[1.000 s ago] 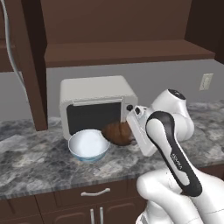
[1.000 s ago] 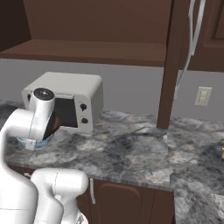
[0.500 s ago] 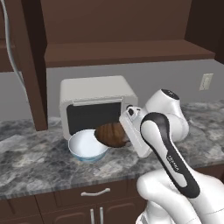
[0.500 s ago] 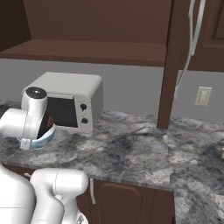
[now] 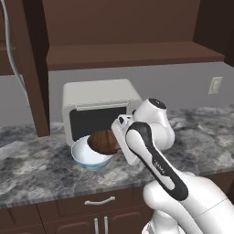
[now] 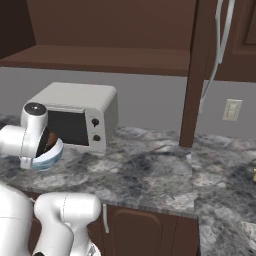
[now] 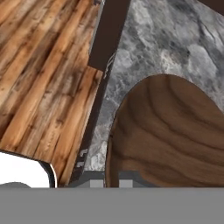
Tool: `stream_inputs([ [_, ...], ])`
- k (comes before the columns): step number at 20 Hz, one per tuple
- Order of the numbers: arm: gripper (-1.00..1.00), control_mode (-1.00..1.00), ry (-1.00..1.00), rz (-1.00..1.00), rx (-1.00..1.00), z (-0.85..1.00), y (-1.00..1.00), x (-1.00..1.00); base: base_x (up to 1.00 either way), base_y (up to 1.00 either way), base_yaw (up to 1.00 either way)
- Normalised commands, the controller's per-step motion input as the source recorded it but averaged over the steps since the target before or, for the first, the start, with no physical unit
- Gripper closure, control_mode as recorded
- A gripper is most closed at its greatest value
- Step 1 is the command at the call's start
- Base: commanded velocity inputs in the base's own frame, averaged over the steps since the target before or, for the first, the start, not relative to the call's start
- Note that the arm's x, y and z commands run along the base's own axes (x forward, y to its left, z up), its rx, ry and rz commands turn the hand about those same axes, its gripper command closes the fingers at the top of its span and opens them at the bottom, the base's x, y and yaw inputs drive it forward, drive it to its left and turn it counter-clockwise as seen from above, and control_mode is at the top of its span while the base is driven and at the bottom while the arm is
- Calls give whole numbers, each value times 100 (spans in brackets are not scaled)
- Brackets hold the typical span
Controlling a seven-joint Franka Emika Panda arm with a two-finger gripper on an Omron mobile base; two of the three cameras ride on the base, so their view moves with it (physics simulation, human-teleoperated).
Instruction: Pick up the bowls on the counter and stack them on top of one another in the open cabinet. Place the smaller bowl on top of the larger bowl.
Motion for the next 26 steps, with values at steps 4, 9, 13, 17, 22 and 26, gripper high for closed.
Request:
stream_inputs([
  [4, 100, -100, 0, 0, -3, -30, 12, 33, 0, 0, 0],
  [9, 100, -100, 0, 0, 0, -30, 22, 18, 0, 0, 0],
  [13, 100, -100, -2, 0, 0, -28, 30, 23, 0, 0, 0],
  [17, 100, -100, -3, 0, 0, -27, 22, 27, 0, 0, 0],
  [22, 100, -100, -4, 0, 0, -23, 17, 31, 0, 0, 0],
  [26, 100, -100, -5, 0, -3, -20, 10, 28, 0, 0, 0],
])
